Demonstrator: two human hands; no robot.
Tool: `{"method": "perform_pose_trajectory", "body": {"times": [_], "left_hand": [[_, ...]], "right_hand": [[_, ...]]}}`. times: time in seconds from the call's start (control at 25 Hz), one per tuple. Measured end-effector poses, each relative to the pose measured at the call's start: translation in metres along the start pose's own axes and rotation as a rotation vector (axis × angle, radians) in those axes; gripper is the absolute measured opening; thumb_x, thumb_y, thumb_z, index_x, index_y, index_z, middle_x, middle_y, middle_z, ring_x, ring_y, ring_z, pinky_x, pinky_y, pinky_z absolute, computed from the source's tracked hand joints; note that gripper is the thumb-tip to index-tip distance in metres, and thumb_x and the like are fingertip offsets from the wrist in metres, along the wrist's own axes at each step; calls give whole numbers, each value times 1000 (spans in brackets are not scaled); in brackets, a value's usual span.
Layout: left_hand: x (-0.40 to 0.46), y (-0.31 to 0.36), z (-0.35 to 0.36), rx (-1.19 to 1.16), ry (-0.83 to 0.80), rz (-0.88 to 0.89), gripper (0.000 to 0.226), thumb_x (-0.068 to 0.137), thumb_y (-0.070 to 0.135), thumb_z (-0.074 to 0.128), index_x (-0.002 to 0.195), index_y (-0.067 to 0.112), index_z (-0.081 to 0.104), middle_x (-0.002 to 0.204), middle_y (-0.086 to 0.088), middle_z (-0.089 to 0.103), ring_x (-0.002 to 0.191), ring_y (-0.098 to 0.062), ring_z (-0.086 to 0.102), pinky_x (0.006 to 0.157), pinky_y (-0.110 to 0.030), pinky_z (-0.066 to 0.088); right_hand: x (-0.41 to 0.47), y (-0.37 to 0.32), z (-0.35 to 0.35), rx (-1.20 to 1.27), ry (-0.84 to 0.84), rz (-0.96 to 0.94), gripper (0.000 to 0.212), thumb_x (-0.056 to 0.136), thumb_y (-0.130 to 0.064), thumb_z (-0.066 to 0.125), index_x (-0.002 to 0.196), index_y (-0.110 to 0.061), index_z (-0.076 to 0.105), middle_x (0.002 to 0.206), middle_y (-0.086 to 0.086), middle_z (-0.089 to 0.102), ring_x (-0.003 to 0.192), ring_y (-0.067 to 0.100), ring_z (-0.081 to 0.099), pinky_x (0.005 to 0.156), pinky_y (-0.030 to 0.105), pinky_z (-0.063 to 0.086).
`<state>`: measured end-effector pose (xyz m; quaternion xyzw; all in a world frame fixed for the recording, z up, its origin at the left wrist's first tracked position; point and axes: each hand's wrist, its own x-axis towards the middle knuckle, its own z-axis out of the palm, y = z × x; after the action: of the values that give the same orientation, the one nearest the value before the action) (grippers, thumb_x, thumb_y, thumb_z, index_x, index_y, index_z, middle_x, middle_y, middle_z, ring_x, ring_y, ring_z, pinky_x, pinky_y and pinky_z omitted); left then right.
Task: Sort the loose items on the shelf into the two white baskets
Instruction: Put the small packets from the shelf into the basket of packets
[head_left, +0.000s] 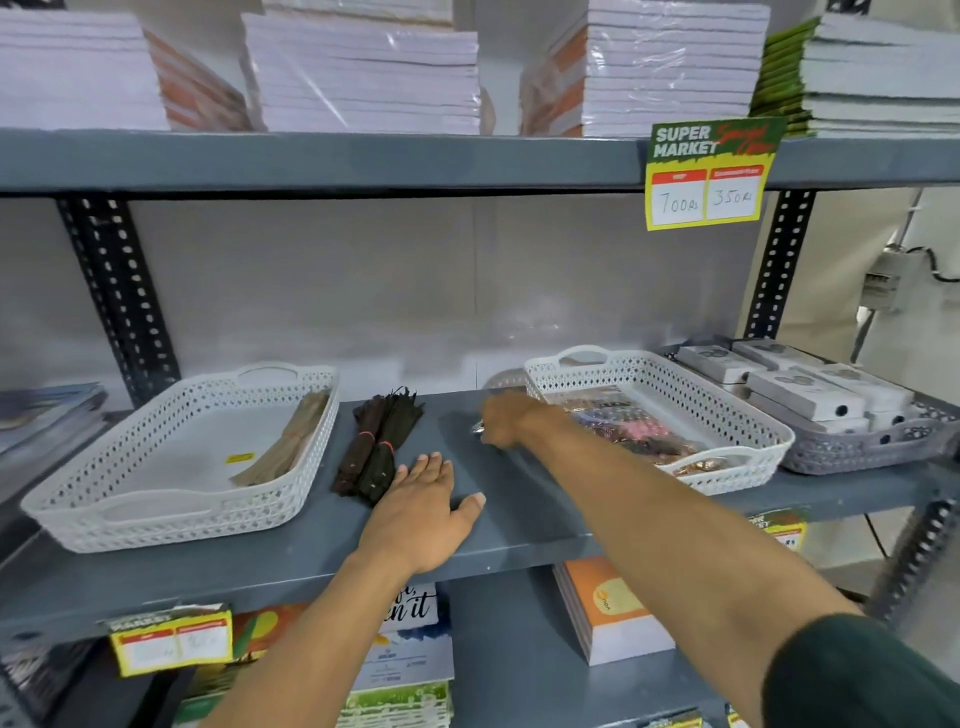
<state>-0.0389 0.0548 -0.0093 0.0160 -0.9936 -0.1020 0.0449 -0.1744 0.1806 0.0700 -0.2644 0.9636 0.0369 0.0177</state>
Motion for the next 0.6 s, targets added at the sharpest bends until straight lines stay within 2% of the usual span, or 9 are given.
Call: {"method": "perform_pose_trajectory", "body": {"times": [0.16,0.24,0.32,0.48,0.6], "left_hand": [[1,0,-1,-4,0,3,82,105,62,27,166,10,13,174,-5,6,161,-17,2,131,-38,1],[1,-1,-1,-12,-2,3,82,105,62,27,166,11,13,174,-5,5,161,-17,1,131,-38,0],[1,0,-1,-5,-7,3,82,105,63,26,167,11,13,174,-5,5,161,-16,1,131,-38,-1],[0,1,0,28,-20,1,82,105,63,22,167,10,11,174,-6,3,161,-18,0,131,-39,-2],[0,4,1,77,-17,-8,81,105,62,19,166,9,11,174,-8,4,161,-20,1,131,-41,0]], "right_hand": [[0,1,12,33,159,36,32,94,-4,59,124,2,68,130,25,68,118,42,68,93,43,56],[-6,4,13,85,240,-23,28,96,-15,65,120,-5,74,125,23,72,114,42,69,95,45,58],[-21,11,2,236,295,-84,24,94,-26,70,112,-15,80,117,15,77,111,39,70,96,44,58],[-82,50,-44,396,534,-108,20,87,-7,71,102,-13,84,101,9,83,96,27,77,93,38,60],[-118,99,-49,290,528,30,22,89,-2,71,102,-14,85,103,6,83,92,23,77,98,40,60]]}}
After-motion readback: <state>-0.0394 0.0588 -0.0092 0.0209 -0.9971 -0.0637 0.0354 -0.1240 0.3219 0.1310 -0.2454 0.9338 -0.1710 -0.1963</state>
